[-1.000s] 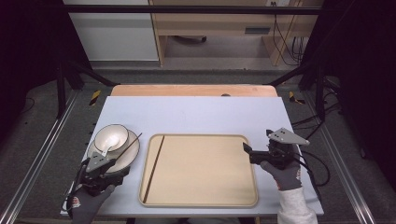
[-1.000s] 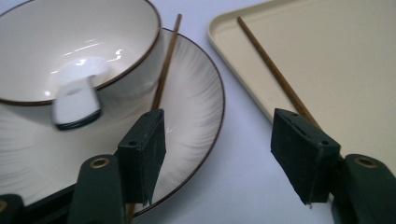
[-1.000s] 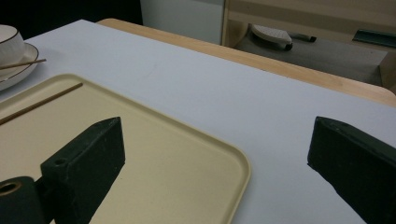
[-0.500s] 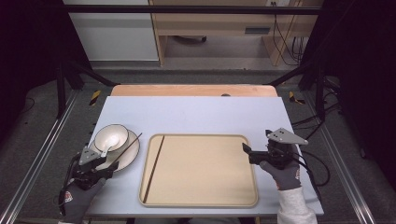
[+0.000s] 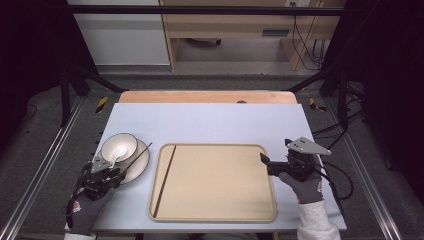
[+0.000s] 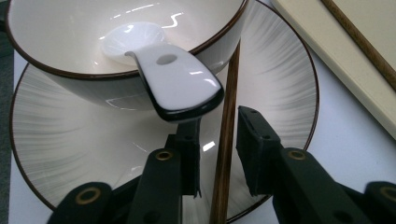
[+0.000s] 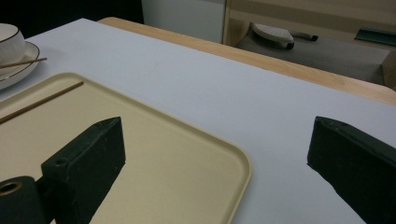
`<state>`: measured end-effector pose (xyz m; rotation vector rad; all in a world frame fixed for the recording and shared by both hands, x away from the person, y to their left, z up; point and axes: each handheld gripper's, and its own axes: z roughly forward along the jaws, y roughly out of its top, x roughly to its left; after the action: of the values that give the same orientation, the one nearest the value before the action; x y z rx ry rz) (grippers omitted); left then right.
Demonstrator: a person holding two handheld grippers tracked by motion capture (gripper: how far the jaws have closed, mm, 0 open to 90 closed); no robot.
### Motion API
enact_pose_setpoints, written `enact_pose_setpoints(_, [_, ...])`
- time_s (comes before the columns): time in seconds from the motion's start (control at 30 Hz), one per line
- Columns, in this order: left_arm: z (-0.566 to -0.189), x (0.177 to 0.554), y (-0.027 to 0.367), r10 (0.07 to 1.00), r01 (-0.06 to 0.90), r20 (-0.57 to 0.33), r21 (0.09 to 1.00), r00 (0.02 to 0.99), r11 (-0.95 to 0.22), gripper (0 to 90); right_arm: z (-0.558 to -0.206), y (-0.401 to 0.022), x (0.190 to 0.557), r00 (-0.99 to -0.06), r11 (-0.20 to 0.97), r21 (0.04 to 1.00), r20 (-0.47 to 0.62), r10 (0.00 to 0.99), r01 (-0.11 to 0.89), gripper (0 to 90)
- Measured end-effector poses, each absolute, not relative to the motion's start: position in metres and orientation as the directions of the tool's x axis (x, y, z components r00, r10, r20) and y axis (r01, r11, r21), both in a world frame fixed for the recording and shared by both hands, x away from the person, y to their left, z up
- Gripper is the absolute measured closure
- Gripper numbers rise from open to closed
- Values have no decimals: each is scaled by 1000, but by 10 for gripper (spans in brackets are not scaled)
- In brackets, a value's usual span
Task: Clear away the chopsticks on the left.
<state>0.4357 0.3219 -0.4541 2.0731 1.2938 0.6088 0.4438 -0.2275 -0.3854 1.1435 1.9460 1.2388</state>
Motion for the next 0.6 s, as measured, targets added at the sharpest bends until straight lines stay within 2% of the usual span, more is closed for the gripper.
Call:
enact_pose_setpoints(0.27, [-455,436,318,903,631,51,698,427,-338,803,-386,-227,444,-480,216,907,-17,877,361,44])
enact_pose_setpoints(0.6, [-452,433,313,898,631,47,695,438,-345,829,-387,-225,445,-480,222,904,-21,877,366,44])
